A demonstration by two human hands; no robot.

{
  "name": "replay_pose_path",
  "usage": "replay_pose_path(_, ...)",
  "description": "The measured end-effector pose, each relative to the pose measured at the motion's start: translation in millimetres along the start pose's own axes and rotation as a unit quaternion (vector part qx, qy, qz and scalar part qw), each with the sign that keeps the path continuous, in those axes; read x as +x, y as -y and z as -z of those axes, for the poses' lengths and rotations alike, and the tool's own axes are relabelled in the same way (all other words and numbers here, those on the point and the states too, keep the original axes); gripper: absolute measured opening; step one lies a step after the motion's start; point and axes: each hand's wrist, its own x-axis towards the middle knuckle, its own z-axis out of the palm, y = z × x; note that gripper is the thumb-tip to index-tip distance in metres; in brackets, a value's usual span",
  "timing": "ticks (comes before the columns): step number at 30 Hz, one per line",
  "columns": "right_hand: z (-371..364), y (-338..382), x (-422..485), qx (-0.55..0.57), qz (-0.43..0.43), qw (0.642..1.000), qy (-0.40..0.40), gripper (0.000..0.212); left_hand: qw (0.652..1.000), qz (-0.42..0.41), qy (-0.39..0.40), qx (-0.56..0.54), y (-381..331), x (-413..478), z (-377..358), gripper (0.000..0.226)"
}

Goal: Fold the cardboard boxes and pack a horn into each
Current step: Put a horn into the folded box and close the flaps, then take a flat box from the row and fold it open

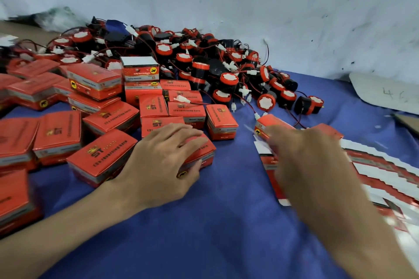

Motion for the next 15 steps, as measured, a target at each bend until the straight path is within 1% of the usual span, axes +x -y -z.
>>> replay_pose_path(1, 0.1, -9.0, 4.1, 0.028, 0.004, 0.998, -0.057, 0.029, 0.999, -0.005, -0.013, -0.030, -1.0, 0.0, 1.2, 0.038)
replay_pose_path(2, 0.8, -16.4, 9.3, 0.073, 0.008, 0.993, -0.095, 0.025, 0.997, -0.014, -0.028, -0.065, -2.3, 0.1, 2.2, 0.037)
replay_pose_path(4, 2.5, -24.4, 18.9, 0.194, -0.009, 0.966, -0.173, 0.028, 0.988, -0.031, -0.066, -0.137, -5.7, -0.7, 2.1, 0.034)
replay_pose_path(6, -4.2, -30.5, 25.9, 0.335, -0.052, 0.921, -0.190, 0.035, 0.970, -0.031, -0.120, -0.208, -9.9, -1.7, 1.8, 0.033)
replay_pose_path(7, -12.1, -33.9, 28.3, 0.407, -0.083, 0.891, -0.185, 0.038, 0.958, -0.020, -0.149, -0.244, -11.5, -1.5, 2.3, 0.034)
replay_pose_path(9, -31.7, -41.6, 31.0, 0.535, -0.146, 0.815, -0.167, 0.038, 0.925, 0.030, -0.187, -0.330, -13.4, 1.2, 5.5, 0.035)
replay_pose_path(11, -55.2, -48.0, 30.6, 0.641, -0.221, 0.723, -0.131, 0.029, 0.892, 0.090, -0.184, -0.402, -13.5, 4.6, 8.1, 0.038)
replay_pose_path(12, -66.4, -50.9, 29.1, 0.692, -0.264, 0.665, -0.102, 0.025, 0.887, 0.117, -0.168, -0.414, -13.0, 5.6, 7.7, 0.041)
replay_pose_path(13, -77.5, -52.9, 27.2, 0.739, -0.298, 0.600, -0.070, 0.026, 0.891, 0.139, -0.141, -0.409, -11.8, 5.9, 5.9, 0.045)
replay_pose_path(14, -86.9, -55.0, 25.0, 0.778, -0.317, 0.541, -0.042, 0.031, 0.899, 0.159, -0.106, -0.393, -10.2, 5.3, 2.9, 0.048)
replay_pose_path(15, -95.0, -57.1, 23.4, 0.802, -0.325, 0.501, -0.024, 0.037, 0.910, 0.177, -0.068, -0.368, -8.4, 4.6, -1.1, 0.052)
